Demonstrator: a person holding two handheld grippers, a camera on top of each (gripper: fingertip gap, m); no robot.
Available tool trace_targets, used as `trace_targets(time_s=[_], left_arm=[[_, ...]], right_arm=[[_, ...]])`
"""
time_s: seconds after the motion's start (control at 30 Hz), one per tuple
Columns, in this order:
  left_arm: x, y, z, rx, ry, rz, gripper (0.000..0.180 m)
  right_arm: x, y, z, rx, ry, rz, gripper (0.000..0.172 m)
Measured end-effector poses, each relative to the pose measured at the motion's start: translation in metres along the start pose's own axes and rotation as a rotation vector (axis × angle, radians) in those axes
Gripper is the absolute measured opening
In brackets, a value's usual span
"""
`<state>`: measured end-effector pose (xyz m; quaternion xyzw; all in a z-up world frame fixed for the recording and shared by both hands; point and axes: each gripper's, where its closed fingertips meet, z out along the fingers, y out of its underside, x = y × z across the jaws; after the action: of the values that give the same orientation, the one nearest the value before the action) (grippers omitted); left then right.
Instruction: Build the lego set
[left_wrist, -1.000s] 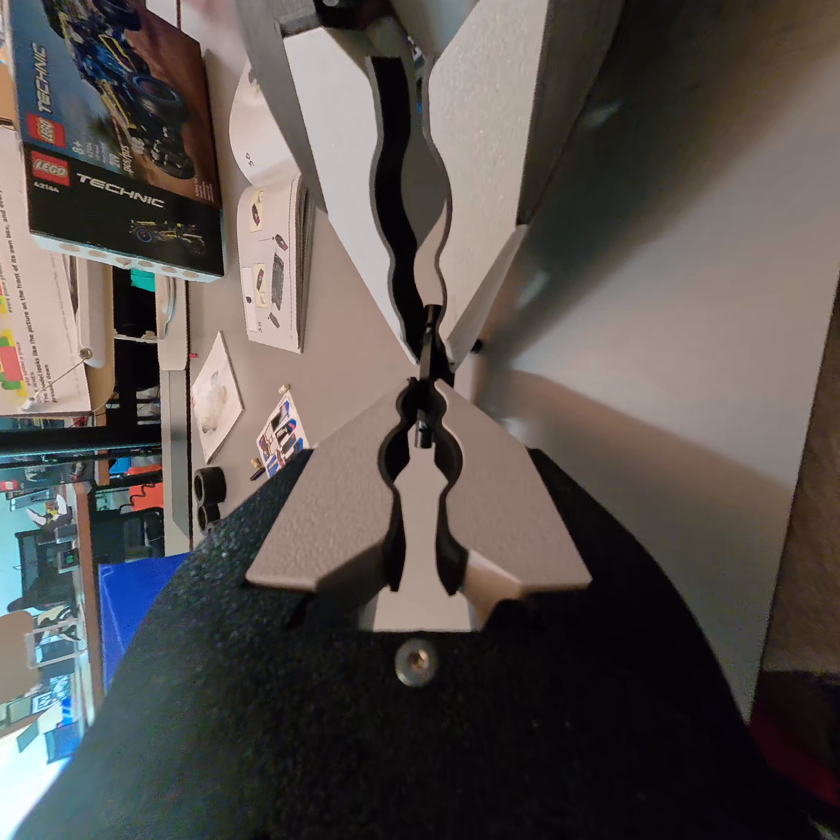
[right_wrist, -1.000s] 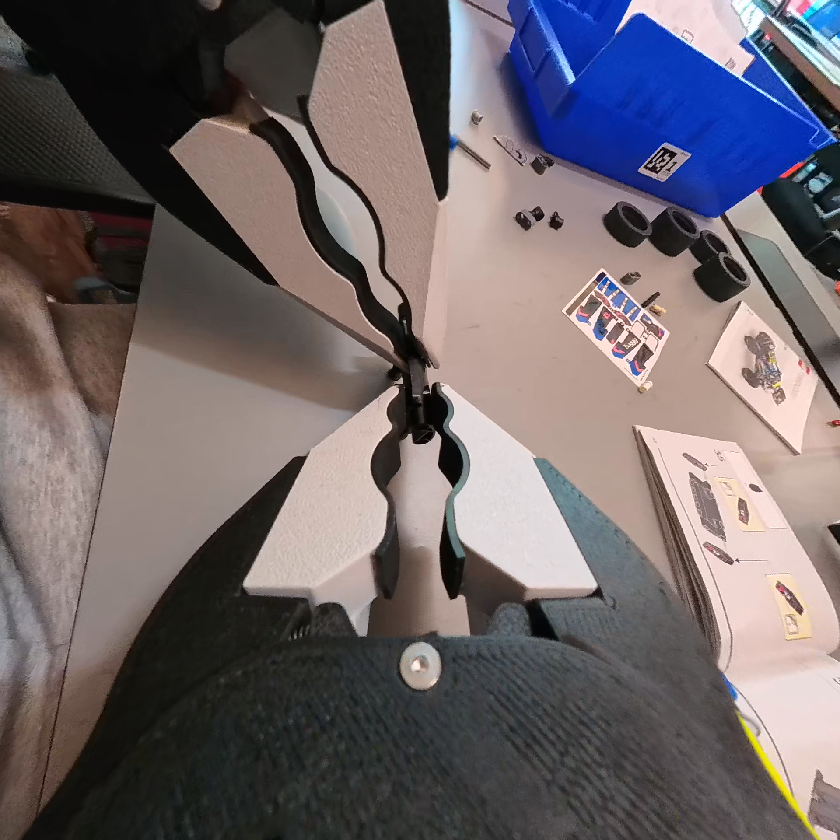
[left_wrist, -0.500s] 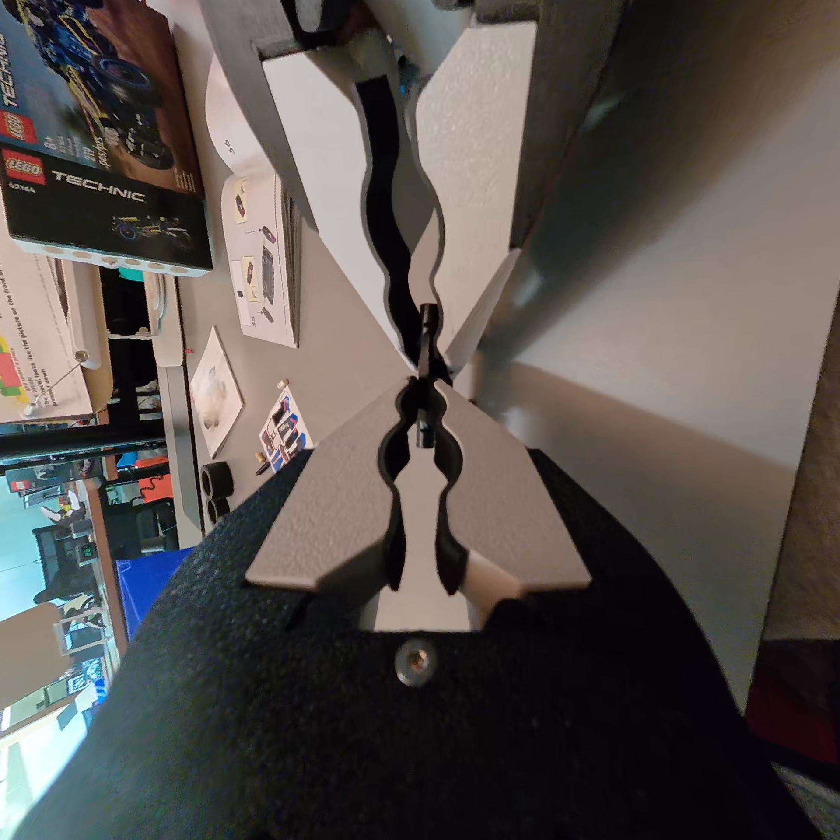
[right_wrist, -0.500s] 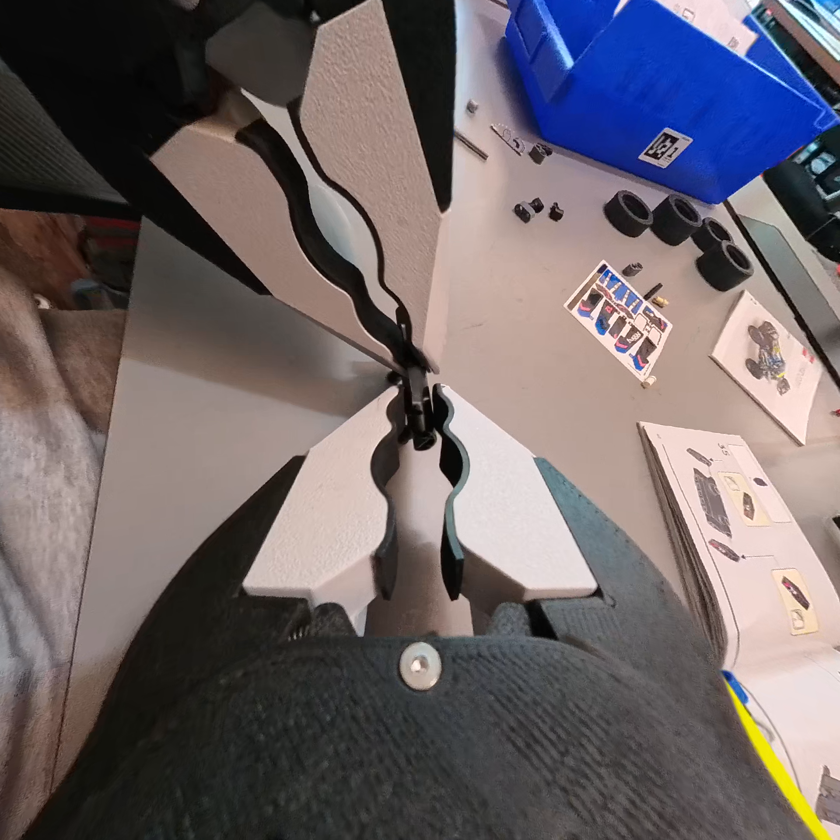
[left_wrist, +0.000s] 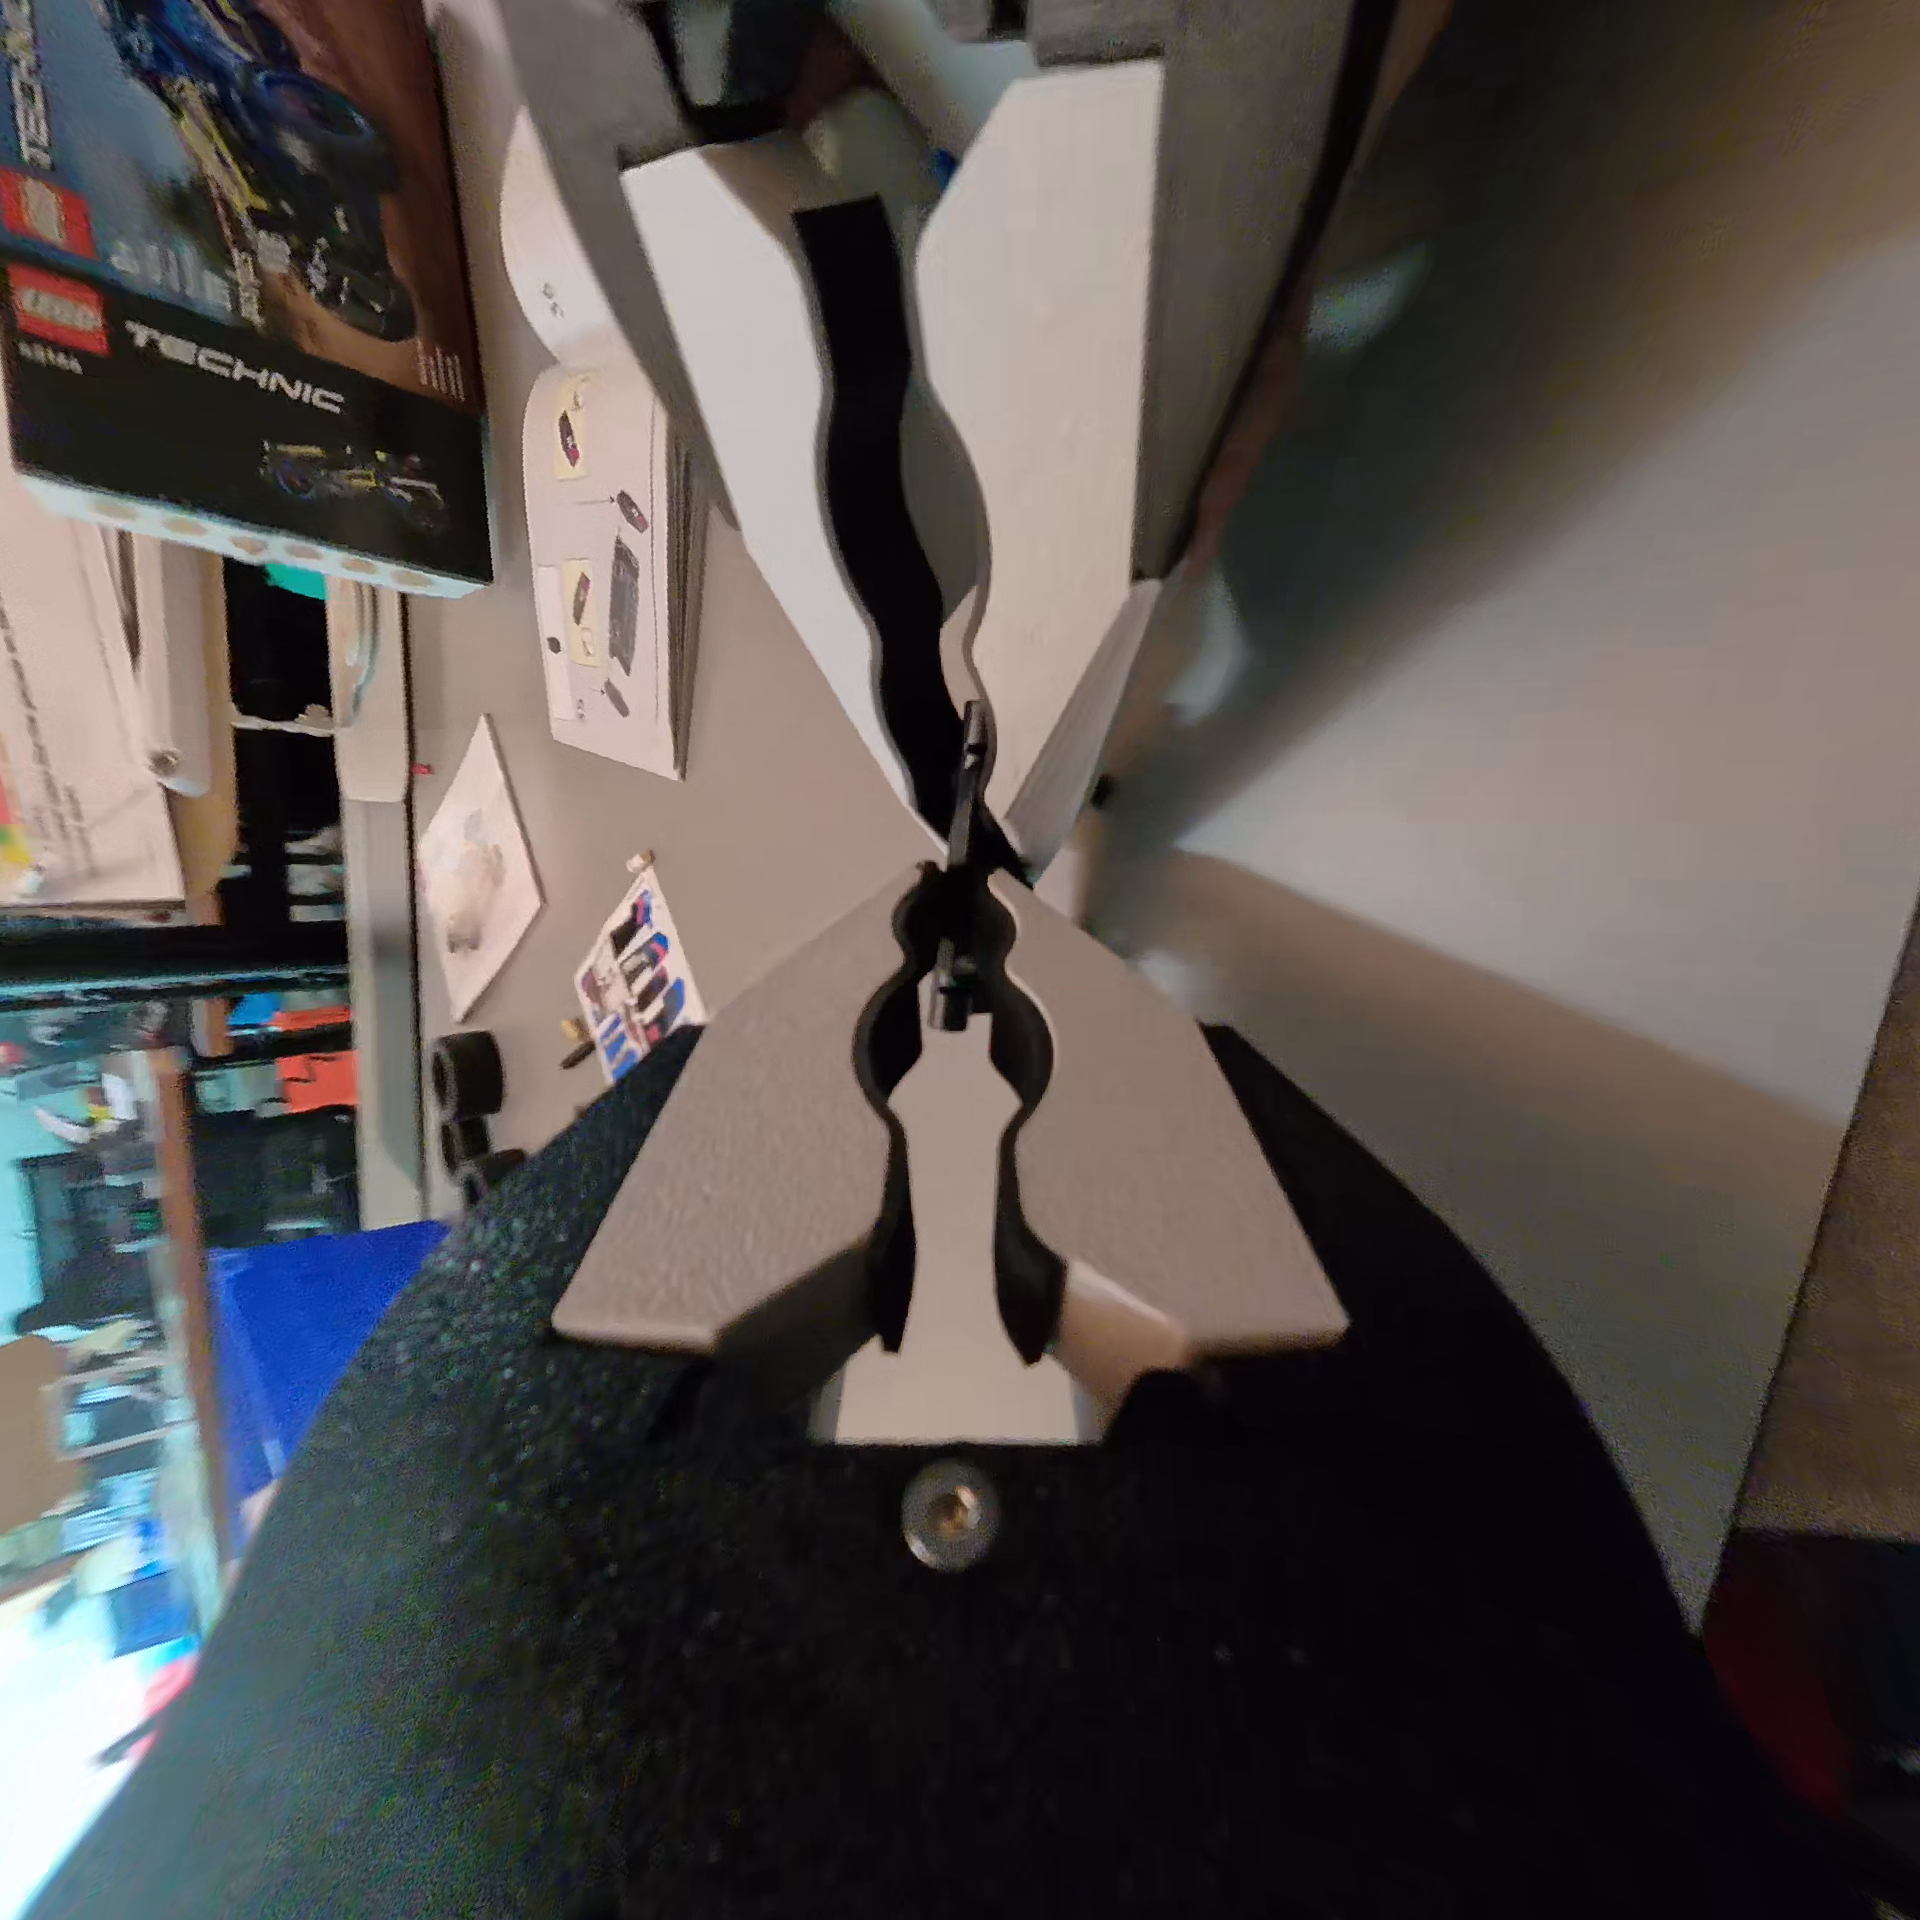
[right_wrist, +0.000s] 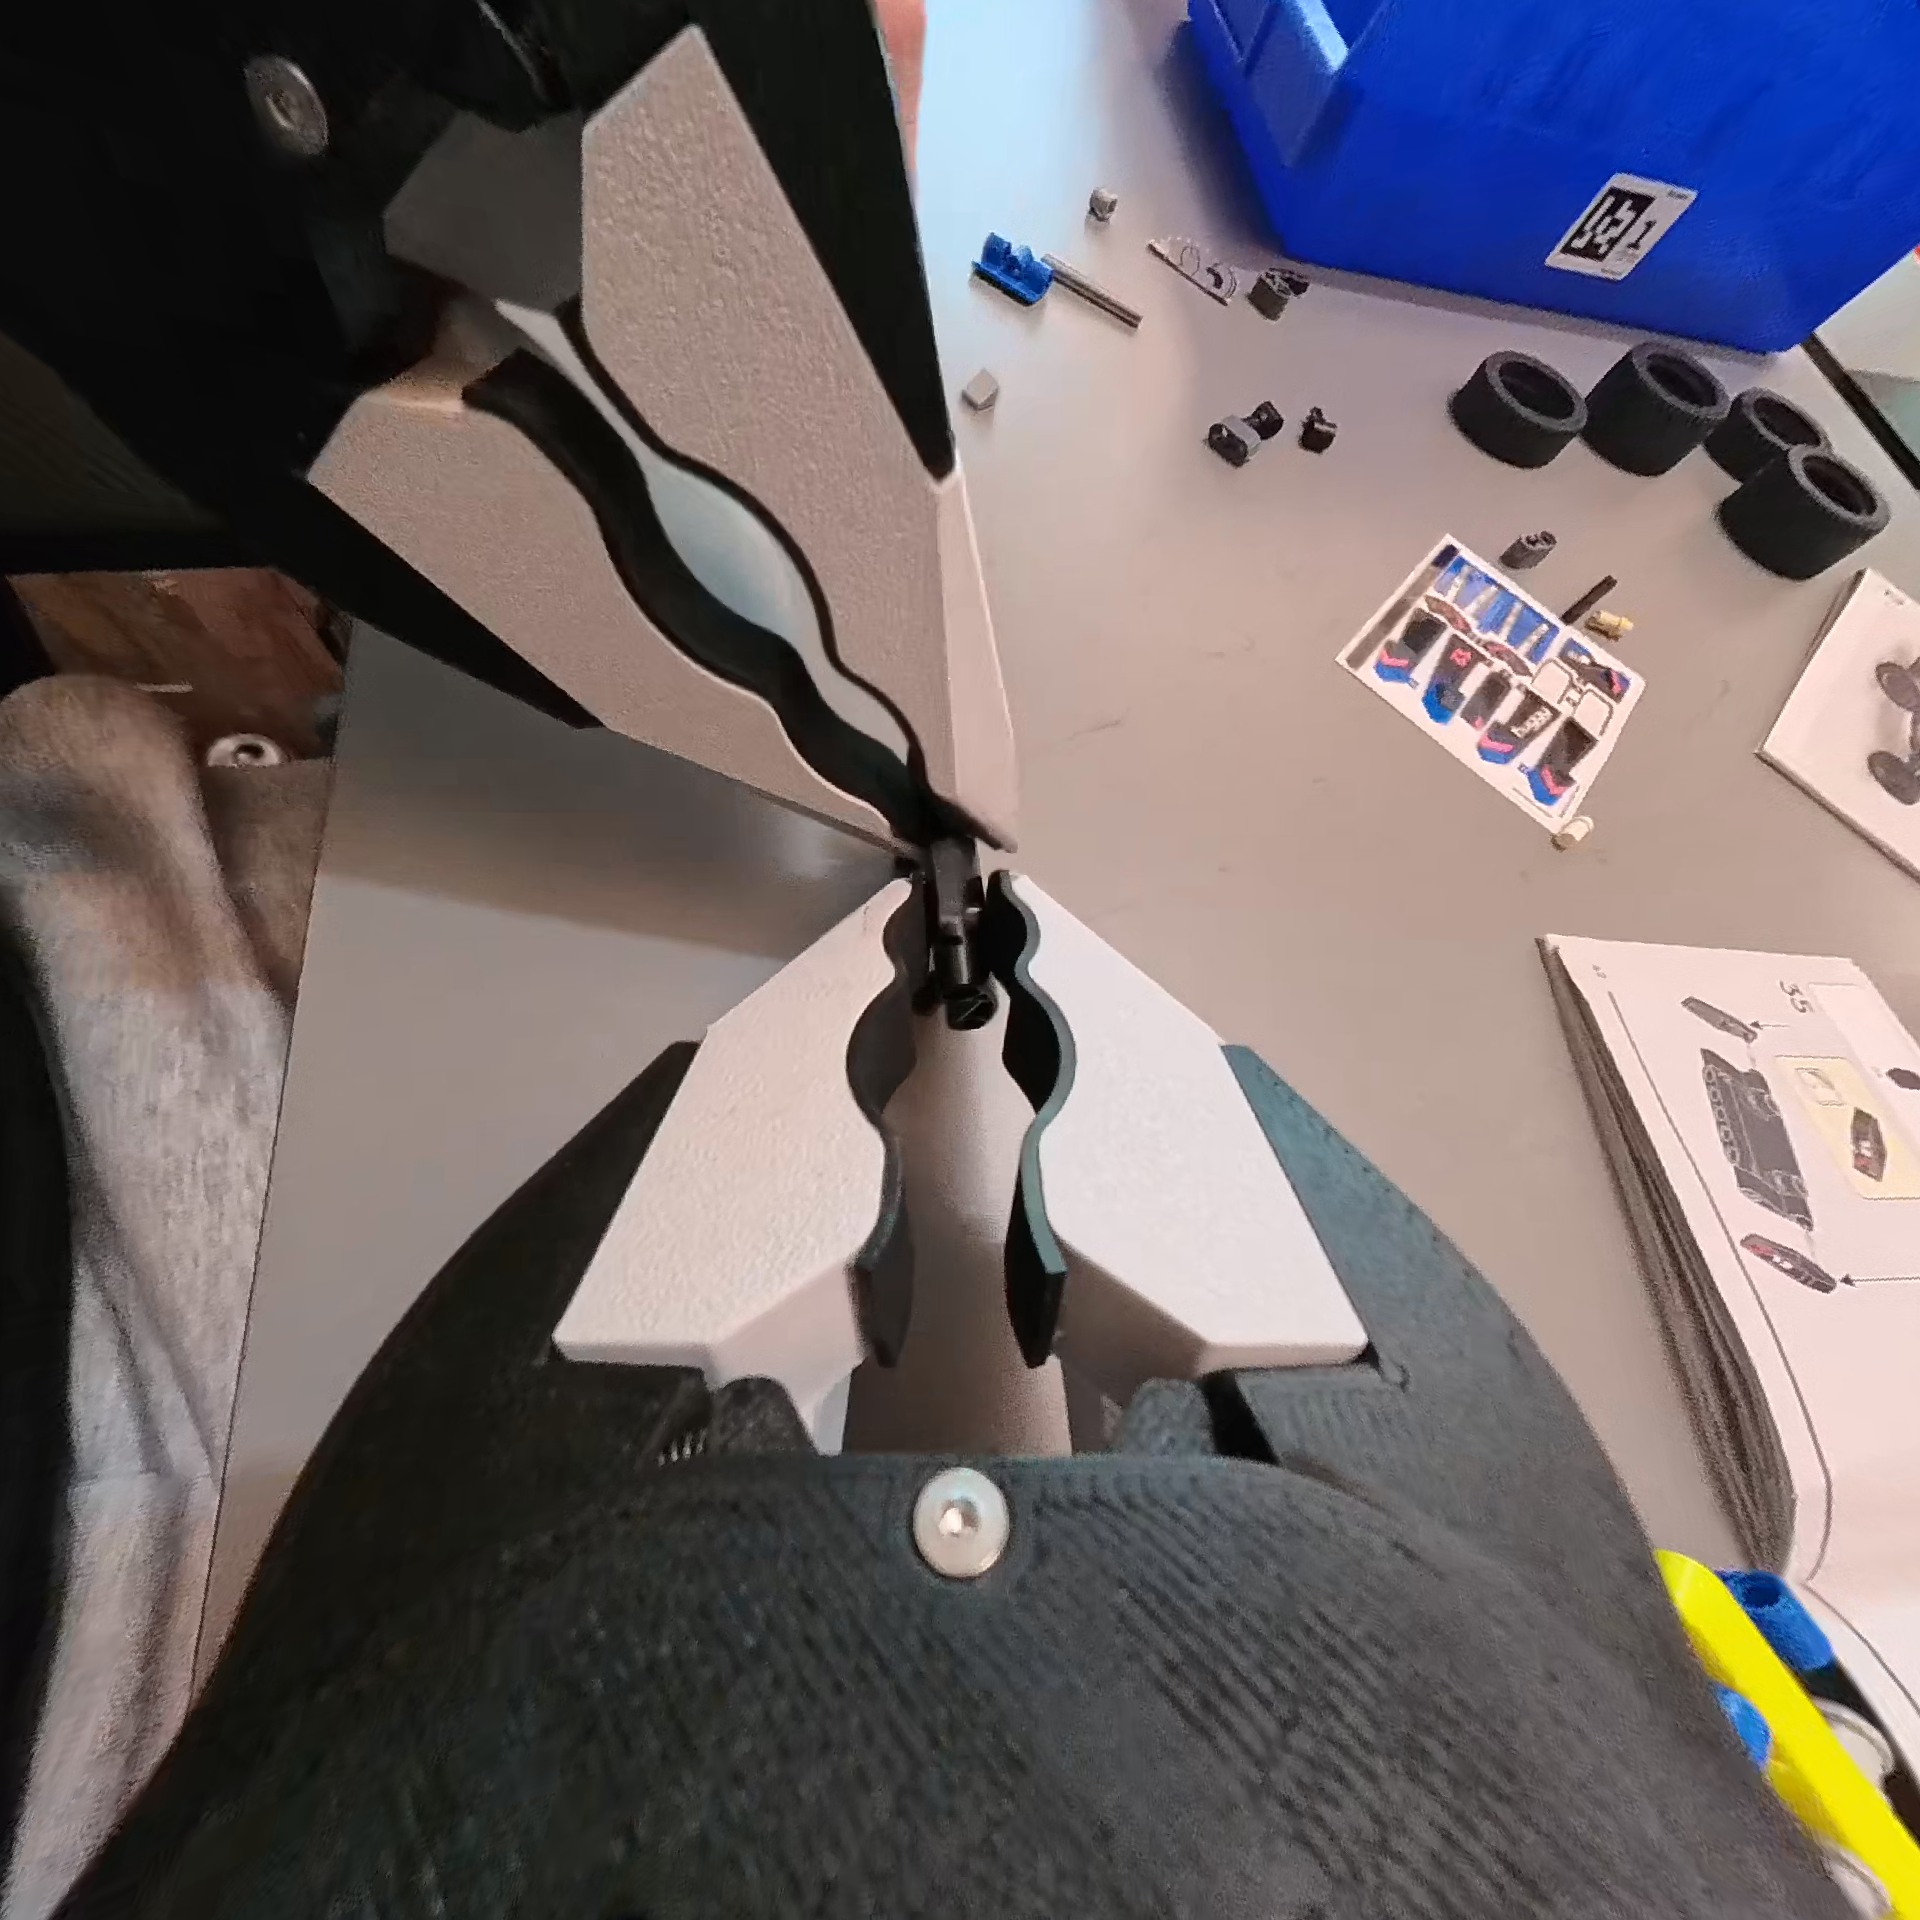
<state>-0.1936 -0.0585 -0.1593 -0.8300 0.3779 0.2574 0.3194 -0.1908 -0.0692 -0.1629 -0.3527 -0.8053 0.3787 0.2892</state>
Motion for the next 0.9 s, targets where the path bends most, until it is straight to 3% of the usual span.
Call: trace_targets(time_s=[0.13, 0.2, 0.3, 0.4, 0.6, 0.9], left_arm=[[-0.019, 0.001, -0.012, 0.074, -0.091, -0.125, 0.017], [-0.027, -0.002, -0.028, 0.123, -0.157, -0.141, 0.004], [0.001, -0.002, -0.029, 0.117, -0.085, -0.060, 0.006], [0.013, 0.004, -0.018, 0.050, -0.139, 0.071, 0.010], [0.010, -0.001, -0.006, 0.049, -0.249, 0.136, 0.010], [0.014, 0.000, -0.004, 0.005, -0.284, 0.239, 0.005]], right_arm=[[0.005, 0.001, 0.000, -0.007, -0.001, 0.053, 0.008], [0.006, 0.001, 0.000, -0.008, 0.003, 0.054, 0.008], [0.005, 0.001, 0.000, -0.006, 0.004, 0.043, 0.008], [0.005, 0.001, 0.000, -0.005, -0.015, 0.062, 0.008], [-0.006, -0.001, -0.001, -0.001, -0.079, 0.083, 0.008], [-0.008, -0.003, -0.001, 0.011, 0.018, -0.067, 0.007]])
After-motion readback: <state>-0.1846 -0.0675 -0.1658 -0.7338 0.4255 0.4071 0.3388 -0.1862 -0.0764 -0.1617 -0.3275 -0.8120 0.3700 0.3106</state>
